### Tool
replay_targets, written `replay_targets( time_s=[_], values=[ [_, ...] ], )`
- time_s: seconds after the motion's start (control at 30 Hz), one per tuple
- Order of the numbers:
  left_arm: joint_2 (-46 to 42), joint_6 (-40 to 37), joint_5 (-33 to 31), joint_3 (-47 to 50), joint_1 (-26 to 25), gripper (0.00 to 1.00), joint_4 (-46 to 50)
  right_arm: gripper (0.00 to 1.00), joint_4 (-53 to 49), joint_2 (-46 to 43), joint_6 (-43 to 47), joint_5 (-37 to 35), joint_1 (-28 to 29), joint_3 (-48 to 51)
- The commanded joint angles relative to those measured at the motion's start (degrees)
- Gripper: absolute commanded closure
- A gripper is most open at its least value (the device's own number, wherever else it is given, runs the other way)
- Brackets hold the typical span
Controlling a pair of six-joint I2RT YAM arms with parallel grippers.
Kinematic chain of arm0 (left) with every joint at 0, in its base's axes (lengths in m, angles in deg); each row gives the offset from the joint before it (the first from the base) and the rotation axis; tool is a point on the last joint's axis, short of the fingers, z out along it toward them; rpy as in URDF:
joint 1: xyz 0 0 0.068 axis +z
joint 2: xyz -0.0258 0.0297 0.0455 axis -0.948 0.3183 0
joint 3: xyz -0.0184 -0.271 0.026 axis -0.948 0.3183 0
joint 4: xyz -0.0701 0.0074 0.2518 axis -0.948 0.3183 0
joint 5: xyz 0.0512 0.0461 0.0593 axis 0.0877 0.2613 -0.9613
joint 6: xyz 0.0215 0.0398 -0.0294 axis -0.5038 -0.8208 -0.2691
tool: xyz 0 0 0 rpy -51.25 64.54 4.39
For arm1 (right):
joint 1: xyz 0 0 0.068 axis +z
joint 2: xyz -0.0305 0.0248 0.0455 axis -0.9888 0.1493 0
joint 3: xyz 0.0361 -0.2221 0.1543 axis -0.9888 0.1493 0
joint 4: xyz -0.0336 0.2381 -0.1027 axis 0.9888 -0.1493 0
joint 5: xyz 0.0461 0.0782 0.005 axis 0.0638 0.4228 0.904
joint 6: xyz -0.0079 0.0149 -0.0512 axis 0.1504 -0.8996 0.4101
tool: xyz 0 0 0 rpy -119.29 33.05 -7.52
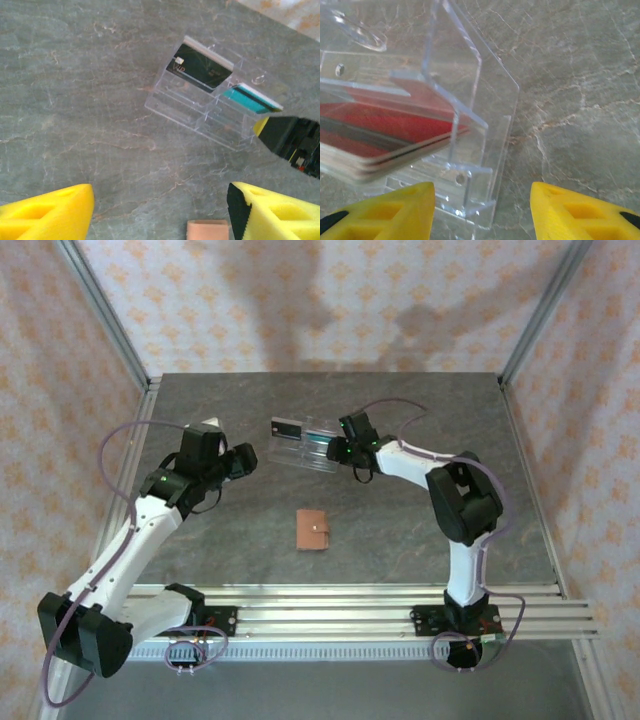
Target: Put the credit cards into the card holder
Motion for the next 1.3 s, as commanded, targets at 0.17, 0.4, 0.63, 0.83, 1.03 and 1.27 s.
replay_targets(
  time_s=[0.17, 0.4, 0.63, 0.83, 1.03, 1.27],
  values=[
    [0.40, 0.74, 2.33, 3.08, 0.39, 0.26, -0.80, 0.55, -1.66, 2.72, 2.45, -8.09, 1.10, -3.67],
    [1.70, 0.24, 2.59, 2.84, 0.39, 0.25, -1.44, 0.57, -5.17, 1.82, 4.07, -14.14, 1.01, -1.94],
    [4.44, 1.10, 6.01, 2.66, 0.40, 0.23, -3.33, 0.57, -8.91, -2.66, 5.01, -18.57, 0.46, 0.74],
    [4.68, 0.93, 11.01, 4.67, 0.39, 0.16, -7.21, 0.55, -8.61, -8.57, 6.76, -16.55, -3.38, 7.96],
    [4.84, 0.37, 15.13, 5.73, 0.39, 0.16, -7.70, 0.44, -7.56, -14.16, 9.88, -8.79, -6.01, 12.71],
    [4.87, -2.07, 22.03, 8.91, 0.39, 0.18, -6.64, 0.40, -11.51, -21.50, 13.64, -0.86, -6.02, 14.07]
  ],
)
